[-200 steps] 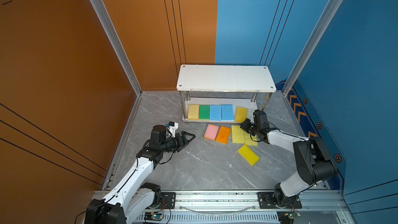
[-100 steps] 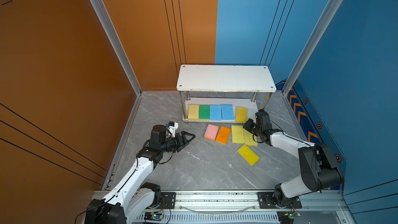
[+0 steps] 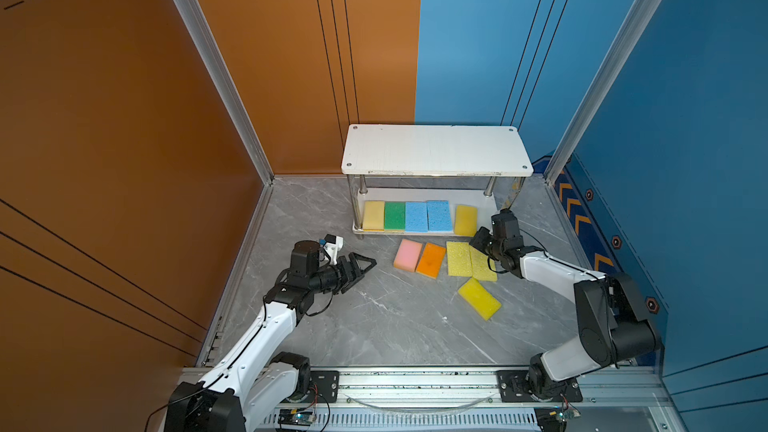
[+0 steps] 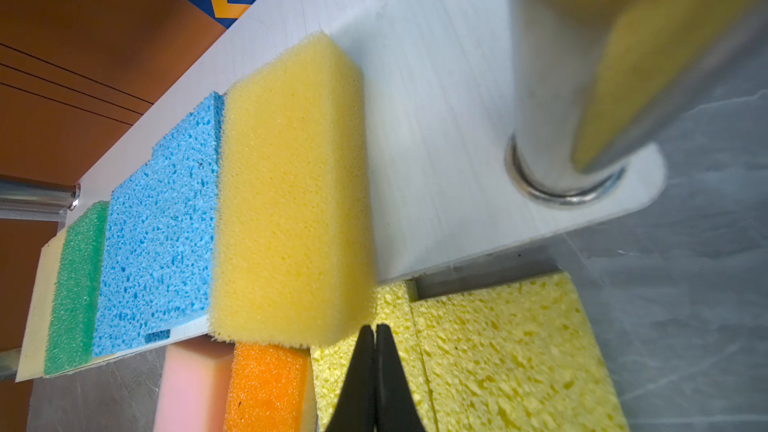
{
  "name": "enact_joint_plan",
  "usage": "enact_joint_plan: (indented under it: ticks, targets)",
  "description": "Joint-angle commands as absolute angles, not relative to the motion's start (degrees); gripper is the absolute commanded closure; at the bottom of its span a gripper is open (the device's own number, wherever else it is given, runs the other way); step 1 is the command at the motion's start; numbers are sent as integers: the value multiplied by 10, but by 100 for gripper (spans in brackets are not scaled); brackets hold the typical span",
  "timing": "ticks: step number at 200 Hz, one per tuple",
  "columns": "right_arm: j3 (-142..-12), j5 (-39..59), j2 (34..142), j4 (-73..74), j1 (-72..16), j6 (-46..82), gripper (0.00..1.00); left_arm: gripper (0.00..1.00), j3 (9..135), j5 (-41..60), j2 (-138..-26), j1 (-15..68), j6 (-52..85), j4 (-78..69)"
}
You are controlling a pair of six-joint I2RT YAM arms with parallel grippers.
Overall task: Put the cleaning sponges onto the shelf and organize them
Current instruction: 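Open the right gripper and push the yellow sponge against the blue sponge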
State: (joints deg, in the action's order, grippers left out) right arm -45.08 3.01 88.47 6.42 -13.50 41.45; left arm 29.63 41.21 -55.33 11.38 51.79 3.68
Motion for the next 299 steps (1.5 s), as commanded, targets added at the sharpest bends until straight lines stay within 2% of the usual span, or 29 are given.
enact_joint_plan:
  ticks: [1, 78, 135, 189, 252, 299]
  targets:
    - [-472, -1, 896, 55, -131, 402, 100, 22, 291, 427, -551, 108, 502, 44]
    - [-479, -40, 899, 59, -142, 395, 100, 22, 288, 431, -554, 103, 498, 44]
    - [-438, -59, 887, 140, -157, 400, 100, 22, 287, 435, -556, 100, 497, 41]
    - [-448, -91, 898, 147, -168, 396, 100, 22, 280, 442, -554, 91, 494, 43]
    - [-449, -178, 866, 137, -226, 359, 100, 22, 278, 449, -556, 83, 494, 37]
    - [-497, -151, 899, 108, -223, 343, 64, 22, 274, 454, -549, 77, 491, 40]
